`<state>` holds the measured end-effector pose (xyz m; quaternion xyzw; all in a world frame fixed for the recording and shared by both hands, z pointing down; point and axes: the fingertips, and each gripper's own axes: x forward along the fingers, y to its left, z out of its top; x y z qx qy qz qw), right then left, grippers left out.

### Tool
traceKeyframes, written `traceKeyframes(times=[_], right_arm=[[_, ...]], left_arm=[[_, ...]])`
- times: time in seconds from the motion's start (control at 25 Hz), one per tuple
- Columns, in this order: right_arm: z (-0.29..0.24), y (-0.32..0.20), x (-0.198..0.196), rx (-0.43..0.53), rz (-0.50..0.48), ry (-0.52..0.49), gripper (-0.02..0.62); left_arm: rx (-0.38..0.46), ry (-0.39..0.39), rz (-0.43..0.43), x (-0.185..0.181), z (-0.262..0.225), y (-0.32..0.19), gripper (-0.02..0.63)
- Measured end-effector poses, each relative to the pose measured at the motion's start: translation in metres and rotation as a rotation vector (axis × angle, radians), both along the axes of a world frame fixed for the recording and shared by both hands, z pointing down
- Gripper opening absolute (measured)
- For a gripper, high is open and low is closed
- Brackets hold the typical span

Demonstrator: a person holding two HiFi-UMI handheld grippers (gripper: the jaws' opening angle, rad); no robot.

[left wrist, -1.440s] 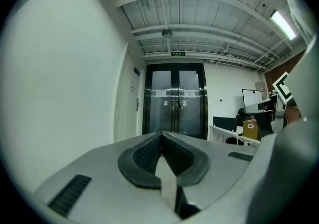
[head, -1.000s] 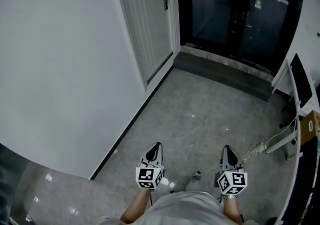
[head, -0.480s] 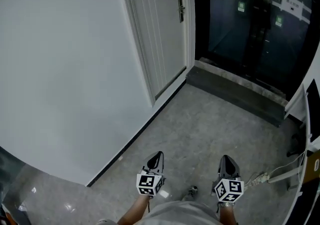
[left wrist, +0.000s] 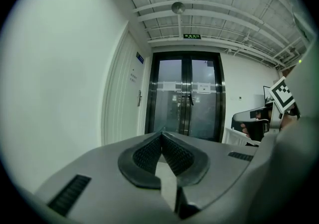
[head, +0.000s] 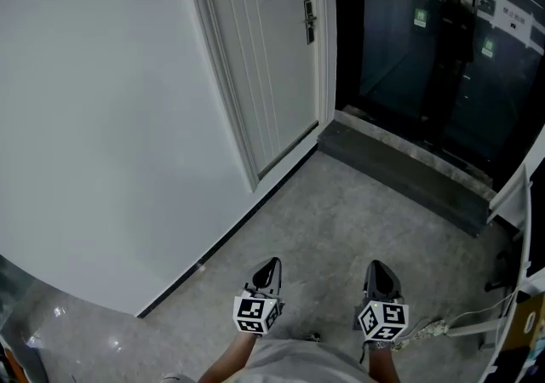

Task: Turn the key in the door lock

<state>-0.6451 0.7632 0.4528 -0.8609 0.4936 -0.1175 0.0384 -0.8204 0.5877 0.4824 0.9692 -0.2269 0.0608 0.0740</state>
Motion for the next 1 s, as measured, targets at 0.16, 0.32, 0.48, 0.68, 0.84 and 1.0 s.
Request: traceKeyframes(times=[0.16, 0.32, 0.48, 0.68, 0.84, 1.0], right_arm=[[0.01, -0.021, 0.02, -0.022, 0.02, -0.022, 0.001], [0.029, -0.028, 0.048, -0.056, 0.06, -0.056, 0.001], [0.035, -0.048, 0.082, -0.066, 0.108, -0.066, 0.002], [0.021, -0.106, 0.129, -0.06, 0.131, -0.033, 0.002], [0.013, -0.162, 0.151, -0.066, 0.144, -0.012, 0.002], [0.011, -0.219, 0.171, -0.073, 0.16, -0.015, 0.002]], left_arm=[[-0.005, -0.005, 0.021, 0.026, 0.002, -0.028, 0.009], [-0.024, -0.017, 0.042, 0.059, 0.017, -0.045, 0.009], [-0.043, -0.003, 0.089, 0.105, 0.024, -0.071, 0.009], [-0.018, 0.019, 0.139, 0.162, 0.014, -0.126, 0.009], [-0.027, 0.018, 0.173, 0.194, 0.015, -0.181, 0.009], [-0.018, 0.034, 0.201, 0.223, 0.008, -0.239, 0.009]])
